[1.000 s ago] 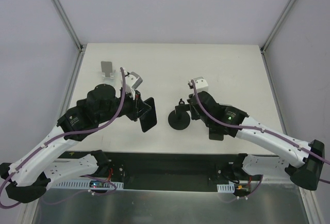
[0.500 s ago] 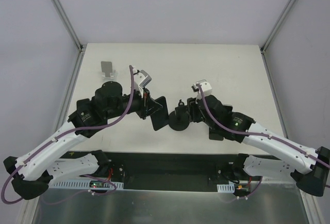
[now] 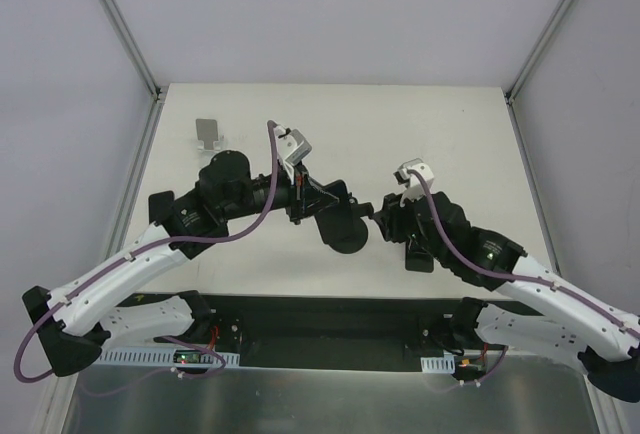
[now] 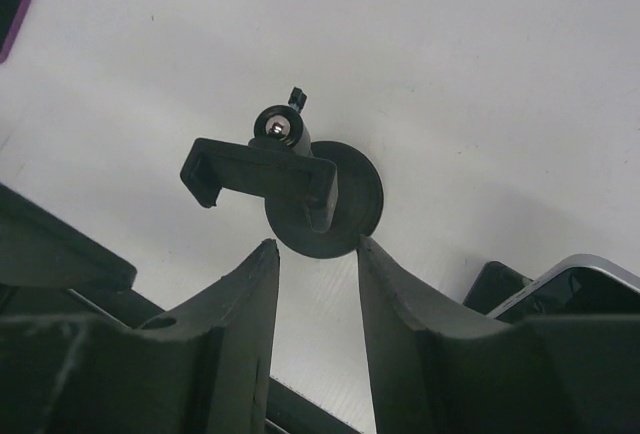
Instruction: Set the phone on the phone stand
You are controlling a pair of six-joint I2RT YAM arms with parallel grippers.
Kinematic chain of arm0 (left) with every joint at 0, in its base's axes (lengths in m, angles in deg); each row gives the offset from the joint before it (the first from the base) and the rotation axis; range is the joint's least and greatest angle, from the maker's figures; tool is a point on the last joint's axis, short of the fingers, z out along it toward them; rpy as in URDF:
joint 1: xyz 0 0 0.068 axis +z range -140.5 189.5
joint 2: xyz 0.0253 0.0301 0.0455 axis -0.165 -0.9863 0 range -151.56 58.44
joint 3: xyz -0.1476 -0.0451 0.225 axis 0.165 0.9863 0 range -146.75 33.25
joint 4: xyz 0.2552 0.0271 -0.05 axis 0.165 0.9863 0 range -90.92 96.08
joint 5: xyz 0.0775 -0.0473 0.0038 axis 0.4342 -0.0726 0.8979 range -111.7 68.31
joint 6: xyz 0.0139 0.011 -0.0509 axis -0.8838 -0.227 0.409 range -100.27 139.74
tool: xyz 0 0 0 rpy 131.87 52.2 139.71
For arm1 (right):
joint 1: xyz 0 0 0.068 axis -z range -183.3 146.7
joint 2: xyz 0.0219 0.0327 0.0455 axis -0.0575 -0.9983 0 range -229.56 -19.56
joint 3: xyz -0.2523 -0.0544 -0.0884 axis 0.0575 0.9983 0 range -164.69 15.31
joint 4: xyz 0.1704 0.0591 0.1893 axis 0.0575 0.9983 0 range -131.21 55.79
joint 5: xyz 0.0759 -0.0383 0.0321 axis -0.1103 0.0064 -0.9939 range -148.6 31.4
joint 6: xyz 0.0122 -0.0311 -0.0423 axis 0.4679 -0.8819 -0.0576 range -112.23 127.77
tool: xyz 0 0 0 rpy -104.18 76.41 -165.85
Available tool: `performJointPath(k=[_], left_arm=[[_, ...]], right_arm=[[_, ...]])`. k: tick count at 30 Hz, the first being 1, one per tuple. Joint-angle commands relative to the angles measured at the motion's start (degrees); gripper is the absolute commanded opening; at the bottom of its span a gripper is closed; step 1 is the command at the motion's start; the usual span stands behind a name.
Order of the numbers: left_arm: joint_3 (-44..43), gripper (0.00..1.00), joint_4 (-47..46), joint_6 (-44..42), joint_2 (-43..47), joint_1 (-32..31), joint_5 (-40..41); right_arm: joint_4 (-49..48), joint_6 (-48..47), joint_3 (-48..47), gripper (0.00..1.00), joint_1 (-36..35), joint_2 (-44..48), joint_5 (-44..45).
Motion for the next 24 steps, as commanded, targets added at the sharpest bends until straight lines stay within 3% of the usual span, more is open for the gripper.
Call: performJointPath(k=[1,10,24], left_arm=[[0.26,0.0,-8.75,-1.62,4.38,0.69,-2.8],[4.48,0.0,-5.33,-1.97,11.5,0.78,0.01],[5.27,0.0,-5.33,-2.59,11.69,0.7,-2.01]], right_arm=[[-3.97,-3.89,2.27,0.39,1.44,-2.4,-3.47],[-9.16,-7.15,2.89,0.41,1.62,-7.68,-4.98],[-11.35,-8.47,3.77,0.32,2.41,-8.47,-3.3]])
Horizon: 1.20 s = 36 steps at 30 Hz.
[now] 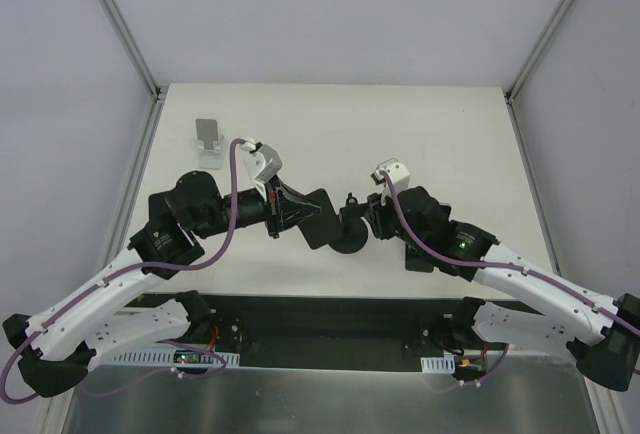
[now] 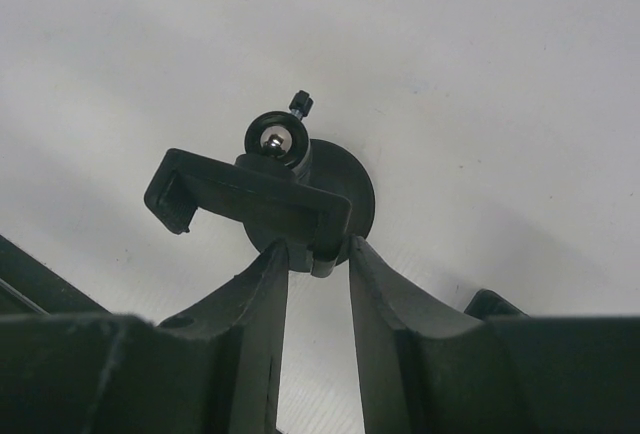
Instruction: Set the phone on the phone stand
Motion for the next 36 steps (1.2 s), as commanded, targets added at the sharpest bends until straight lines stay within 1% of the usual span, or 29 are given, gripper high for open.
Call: performJointPath(k=[1,6,11,15,16,17,18,19,20,24,25,26,28,29,31,32,34,36], left_arm=[[-0.69,0.0,-4.15,-0.99,0.21,0.69,-1.46],[-0.96,0.0,-4.41,-1.17,-0.49,0.78,-2.34],[-0.87,0.0,-5.11,-1.61,-1.55,0.7,-3.3],[-0.34,0.0,-7.74,-2.48,-3.04,0.69,-5.41],[0.09,0.0,-8.71,-2.66,-3.57,0.78,-6.89],[0.18,0.0,-10.98,-2.92,-4.09,0.7,-7.43],[0.36,0.0,-12.39,-3.71,-5.05,0.69,-8.22],[1.14,0.0,-14.23,-4.15,-5.59,0.69,-9.88],[1.76,0.0,-18.43,-4.5,-6.11,0.69,-10.77],[4.4,0.0,-27.76,-7.4,-9.88,0.69,-17.44],[4.49,0.0,-28.92,-7.84,-10.68,0.78,-18.59],[4.32,0.0,-29.89,-8.46,-11.56,0.7,-21.47],[3.35,0.0,-30.86,-10.48,-14.11,0.78,-24.47],[2.91,0.0,-30.95,-11.44,-14.99,0.78,-29.36],[-0.07,0.0,-29.64,-13.38,-18.76,0.87,-35.71],[-1.38,0.0,-29.2,-13.38,-21.12,0.87,-40.96],[-3.59,0.0,-29.02,-14.69,-22.99,0.87,-44.16],[-4.99,0.0,-27.62,-17.5,-25.27,0.96,-45.23]], right_arm=[[-3.53,-1.32,0.67,0.32,0.47,-0.16,0.65],[-3.88,-1.59,0.32,0.31,0.91,-0.95,0.48],[-4.32,-2.11,0.4,0.27,1.26,-1.04,0.39],[-4.32,-2.73,0.41,0.17,1.35,-1.13,0.04],[-4.32,-2.99,0.41,0.14,1.35,-1.04,-0.14],[-4.32,-3.43,0.49,0.08,1.26,-1.04,-0.05],[-4.24,-3.78,0.41,0.06,1.35,-0.96,-0.05],[-4.06,-4.04,0.32,0.03,1.52,-0.87,-0.48],[-3.89,-4.57,0.14,0.01,1.7,-0.87,-0.66],[-3.27,-5.01,-0.12,0.01,2.66,-0.52,-1.45],[-3.44,-4.93,-0.12,0.01,2.84,-0.43,-1.54],[-3.53,-4.93,-0.12,0.01,2.84,-0.43,-1.8],[-3.53,-5.1,-0.21,0.01,3.19,-0.34,-2.33],[-3.62,-5.1,-0.12,0.01,3.19,-0.25,-2.77],[-4.58,-5.54,0.4,0.01,3.72,0.1,-4.18],[-4.76,-5.72,0.41,0.01,3.98,0.19,-4.7],[-4.94,-5.72,0.23,0.01,4.95,0.1,-6.63],[-4.85,-5.72,-0.29,0.01,5.91,-0.34,-9.17]])
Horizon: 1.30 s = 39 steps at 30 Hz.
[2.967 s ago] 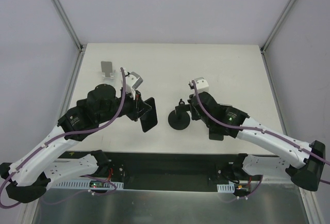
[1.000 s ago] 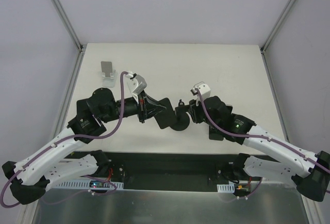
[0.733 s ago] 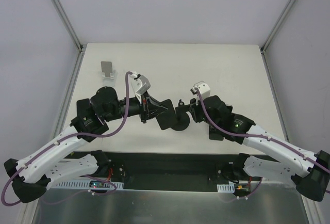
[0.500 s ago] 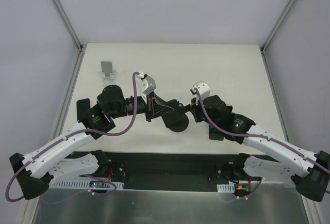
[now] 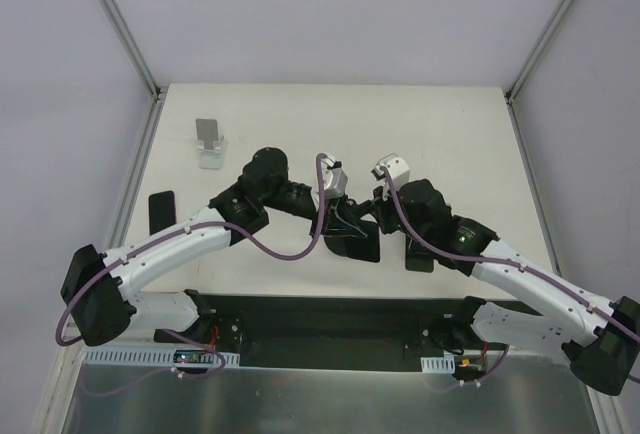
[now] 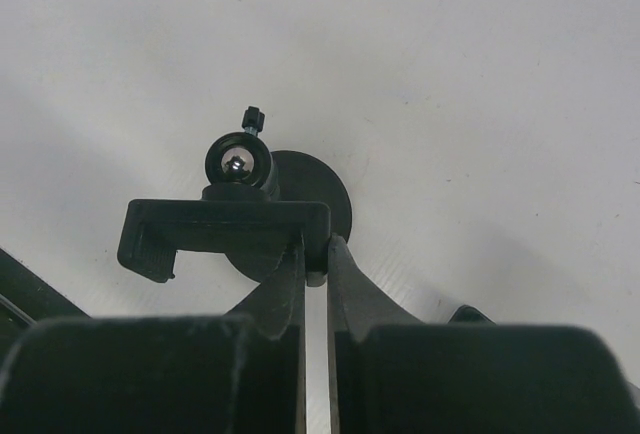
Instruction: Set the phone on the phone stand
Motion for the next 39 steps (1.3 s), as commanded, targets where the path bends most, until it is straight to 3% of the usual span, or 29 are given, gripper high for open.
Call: performJointPath(k=[1,4,9,17,39], left_arm=[[-5.68,0.0,-3.88,-6.76,-2.3,0.83,-11.46],[-7.0,0.0,-4.48,-8.09,-5.55,2.14,-14.0],[-6.2,0.0,-16.33,-3.26,-9.42,4.96,-17.26],[-7.97,0.0,-20.92,-2.37,-16.01,7.5,-20.68],[-15.17,0.0,-19.6,1.67,-24.81,10.32,-26.85]], right_arm=[[-2.62,-1.3,-0.95,0.01,1.78,0.53,-5.49],[-2.62,-1.56,-1.31,0.01,2.31,-0.08,-7.52],[-2.71,-1.48,-1.31,0.01,3.28,-0.26,-9.98],[-2.8,-0.78,-1.57,0.01,4.6,-0.43,-11.83],[-3.85,-3.76,-0.78,0.01,6.44,-0.08,-18.86]])
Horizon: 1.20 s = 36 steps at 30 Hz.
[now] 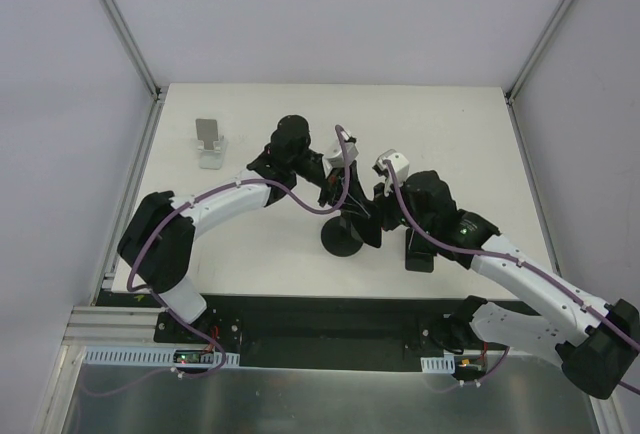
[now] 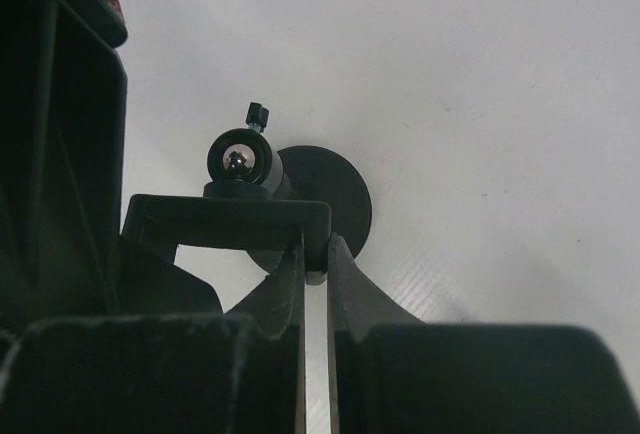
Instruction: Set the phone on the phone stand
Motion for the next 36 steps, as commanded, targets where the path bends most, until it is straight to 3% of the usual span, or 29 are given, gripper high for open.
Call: performJointPath(k=[1,6,15,25,28,29,32,36], left_arm=[[-3.87,0.0,-4.7,-0.51,-0.77,1.31,-0.81],[-5.19,0.0,-2.68,-1.04,-2.0,2.72,-1.16],[-9.05,0.0,12.6,-10.17,-2.44,3.25,-0.38],[1.13,0.0,19.47,-9.4,6.78,3.08,19.65],[4.38,0.0,19.03,-7.91,9.85,2.64,28.51],[5.0,0.0,19.38,-7.38,10.56,2.37,36.72],[5.18,0.0,23.24,-6.67,12.85,0.62,47.05],[6.23,0.0,26.42,-6.67,15.22,-4.3,78.98]], right_arm=[[-2.3,-1.45,-0.67,0.0,0.3,1.25,-4.83],[-2.39,-1.62,-0.58,0.01,1.18,1.52,-6.23],[-2.39,-2.5,-0.67,0.0,1.8,0.55,-6.5],[-8.27,3.65,2.84,0.0,1.18,2.74,3.42],[-9.33,4.97,3.11,0.0,-0.22,2.75,7.64],[-9.51,5.41,3.2,0.0,-1.79,2.83,12.09],[-10.91,6.81,3.81,0.0,-6.35,3.62,23.42],[-10.74,11.28,3.73,0.0,-11.37,3.63,38.12]])
